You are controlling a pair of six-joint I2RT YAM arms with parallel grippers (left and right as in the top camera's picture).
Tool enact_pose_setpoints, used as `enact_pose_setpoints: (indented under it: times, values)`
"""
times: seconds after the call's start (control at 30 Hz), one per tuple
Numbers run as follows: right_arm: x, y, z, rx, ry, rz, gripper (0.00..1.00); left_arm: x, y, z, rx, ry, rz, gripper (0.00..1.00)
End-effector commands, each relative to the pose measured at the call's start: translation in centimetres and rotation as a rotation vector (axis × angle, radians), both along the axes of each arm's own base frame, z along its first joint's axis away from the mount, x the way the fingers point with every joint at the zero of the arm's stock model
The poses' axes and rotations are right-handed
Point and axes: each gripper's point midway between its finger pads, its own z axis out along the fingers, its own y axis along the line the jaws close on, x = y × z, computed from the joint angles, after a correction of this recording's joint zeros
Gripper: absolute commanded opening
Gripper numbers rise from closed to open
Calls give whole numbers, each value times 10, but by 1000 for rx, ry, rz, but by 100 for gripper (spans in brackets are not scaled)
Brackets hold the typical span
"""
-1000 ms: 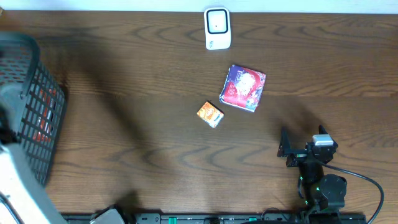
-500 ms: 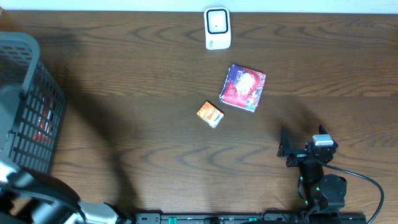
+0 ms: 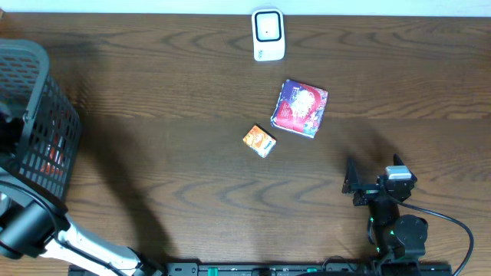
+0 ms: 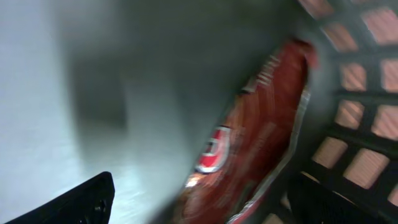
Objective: Scan the item barcode
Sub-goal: 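Reach the left gripper into the basket and grasp a red stick packet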
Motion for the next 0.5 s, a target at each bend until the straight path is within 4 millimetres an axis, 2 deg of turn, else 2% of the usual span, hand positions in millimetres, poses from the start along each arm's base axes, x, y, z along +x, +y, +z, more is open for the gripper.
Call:
enact_pose_setpoints:
  times: [0.0,0.1,0.17,0.3,0.47]
  values:
    - [0,2,-1,11,3,7,99,12,-17,5,-72,-91,-86,89]
    - [0,2,-1,11,3,7,99,9,-20,4,-84,-79,-91,88]
    - [0,2,-1,11,3,7,99,7,-23,0,-87,-72,-104,83]
    - [0,2,-1,11,3,7,99,-4,-21,-14,-62,-17,-99,82]
    - [0,2,-1,11,3,7,99,-15,-26,-31,-69,26,-94,75]
